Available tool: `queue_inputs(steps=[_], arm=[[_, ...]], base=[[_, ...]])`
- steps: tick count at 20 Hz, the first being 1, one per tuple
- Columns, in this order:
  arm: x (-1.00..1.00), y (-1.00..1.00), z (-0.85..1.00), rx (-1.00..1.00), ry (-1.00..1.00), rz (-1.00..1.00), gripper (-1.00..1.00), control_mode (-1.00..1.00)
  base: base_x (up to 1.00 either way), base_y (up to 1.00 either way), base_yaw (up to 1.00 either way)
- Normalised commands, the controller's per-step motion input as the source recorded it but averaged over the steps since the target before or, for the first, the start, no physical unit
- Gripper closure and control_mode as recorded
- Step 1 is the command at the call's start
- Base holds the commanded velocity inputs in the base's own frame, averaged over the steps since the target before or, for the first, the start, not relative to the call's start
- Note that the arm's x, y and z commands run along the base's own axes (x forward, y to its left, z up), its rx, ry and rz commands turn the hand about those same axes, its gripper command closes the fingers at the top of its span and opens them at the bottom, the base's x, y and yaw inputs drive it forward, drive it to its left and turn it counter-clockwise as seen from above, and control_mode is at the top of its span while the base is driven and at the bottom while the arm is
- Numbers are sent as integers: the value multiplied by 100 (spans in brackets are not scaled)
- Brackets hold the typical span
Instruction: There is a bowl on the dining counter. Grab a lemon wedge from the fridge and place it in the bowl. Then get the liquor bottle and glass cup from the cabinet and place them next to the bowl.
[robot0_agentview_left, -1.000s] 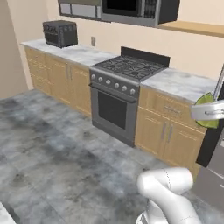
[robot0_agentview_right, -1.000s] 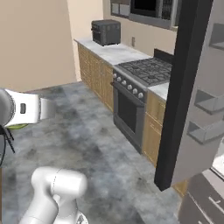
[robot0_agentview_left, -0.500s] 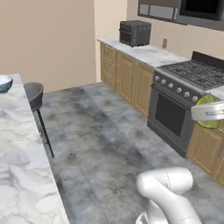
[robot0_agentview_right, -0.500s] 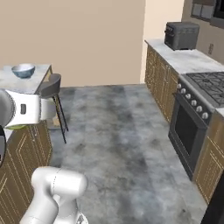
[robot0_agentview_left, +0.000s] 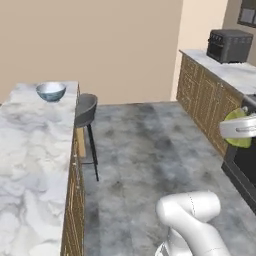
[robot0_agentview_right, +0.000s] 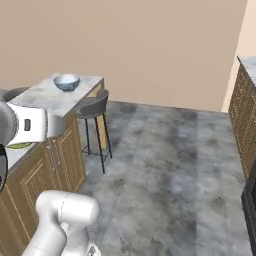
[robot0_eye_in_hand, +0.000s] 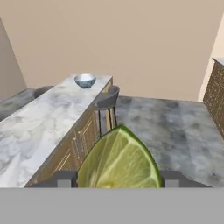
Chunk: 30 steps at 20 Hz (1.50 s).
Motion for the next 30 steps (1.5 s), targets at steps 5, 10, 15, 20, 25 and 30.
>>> queue_inputs(steps=[5, 10, 15, 20, 25, 30], arm=[[0, 0, 0, 0, 0, 0, 100, 100], [0, 0, 0, 0, 0, 0, 100, 100], [0, 0, 0, 0, 0, 0, 100, 100], [0, 0, 0, 0, 0, 0, 100, 100], [0, 0, 0, 0, 0, 0, 100, 100], [0, 0, 0, 0, 0, 0, 100, 100]], base=[[81, -44, 60], [76, -39, 64], [66, -52, 59], [60, -63, 53], [46, -78, 47], [48, -79, 45]])
